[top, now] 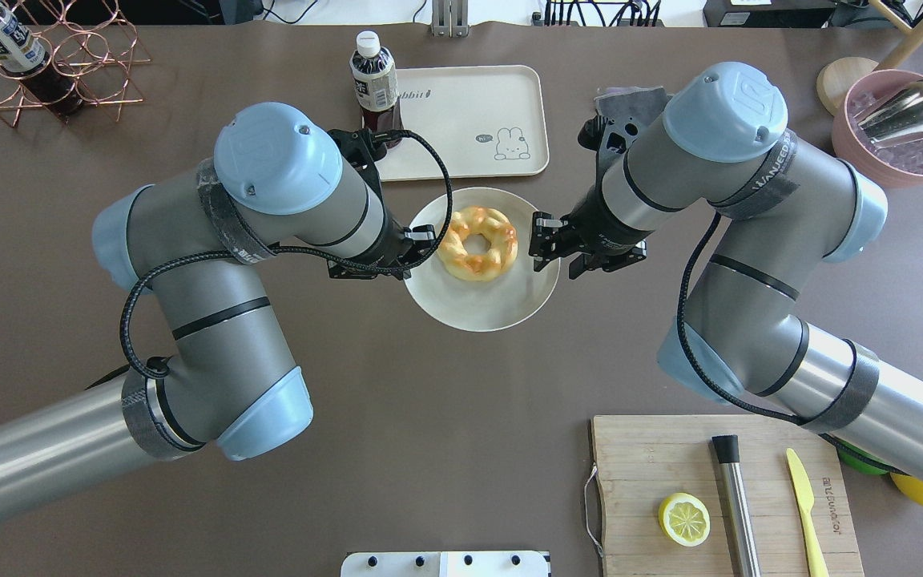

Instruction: Place donut on tray

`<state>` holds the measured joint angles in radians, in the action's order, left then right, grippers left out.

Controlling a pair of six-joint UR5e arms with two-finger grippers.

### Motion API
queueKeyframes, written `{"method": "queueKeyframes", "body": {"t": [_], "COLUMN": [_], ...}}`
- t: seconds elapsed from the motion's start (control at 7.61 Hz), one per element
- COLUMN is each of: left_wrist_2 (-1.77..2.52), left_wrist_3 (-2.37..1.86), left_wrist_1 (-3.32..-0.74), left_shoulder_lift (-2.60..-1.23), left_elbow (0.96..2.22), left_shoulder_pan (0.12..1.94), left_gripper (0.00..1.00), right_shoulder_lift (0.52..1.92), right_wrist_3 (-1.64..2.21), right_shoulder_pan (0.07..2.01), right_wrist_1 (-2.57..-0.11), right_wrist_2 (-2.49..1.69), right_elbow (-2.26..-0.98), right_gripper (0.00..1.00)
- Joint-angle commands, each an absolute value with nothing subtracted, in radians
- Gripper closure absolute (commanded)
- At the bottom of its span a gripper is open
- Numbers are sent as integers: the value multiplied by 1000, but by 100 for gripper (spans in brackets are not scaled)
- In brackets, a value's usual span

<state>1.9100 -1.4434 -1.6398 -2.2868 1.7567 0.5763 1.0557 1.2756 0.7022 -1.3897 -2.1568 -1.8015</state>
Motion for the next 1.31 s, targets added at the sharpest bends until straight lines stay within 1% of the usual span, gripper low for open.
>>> {"method": "queueKeyframes", "body": {"t": [0.0,0.26,0.39,0.53,0.66,1.18], "left_wrist_2": [1910,1911,1913,1914,1910,1910], "left_wrist_3": [-1442,-1440,-1440,-1437,-1436,-1434], "left_wrist_1": [-1640,-1641,-1641,-1641,-1643,-1649], "left_shoulder_lift": [-2289,-2295,-2295,-2295,-2293,-2289], "left_elbow": [1752,1752,1752,1752,1752,1750], "left_shoulder_pan": [577,580,583,583,581,581], "left_gripper": [100,100,100,94,3,2], "right_shoulder_lift": [1055,1055,1054,1054,1054,1054], "right_wrist_3": [1275,1273,1273,1275,1276,1278], "right_shoulder_pan": [703,703,703,704,719,749], "right_wrist_1": [-1388,-1388,-1388,-1388,-1390,-1391], "right_wrist_2": [-2157,-2155,-2148,-2148,-2151,-2161], "right_elbow": [-1799,-1796,-1796,-1799,-1799,-1799], "right_gripper": [92,100,100,100,100,100]}}
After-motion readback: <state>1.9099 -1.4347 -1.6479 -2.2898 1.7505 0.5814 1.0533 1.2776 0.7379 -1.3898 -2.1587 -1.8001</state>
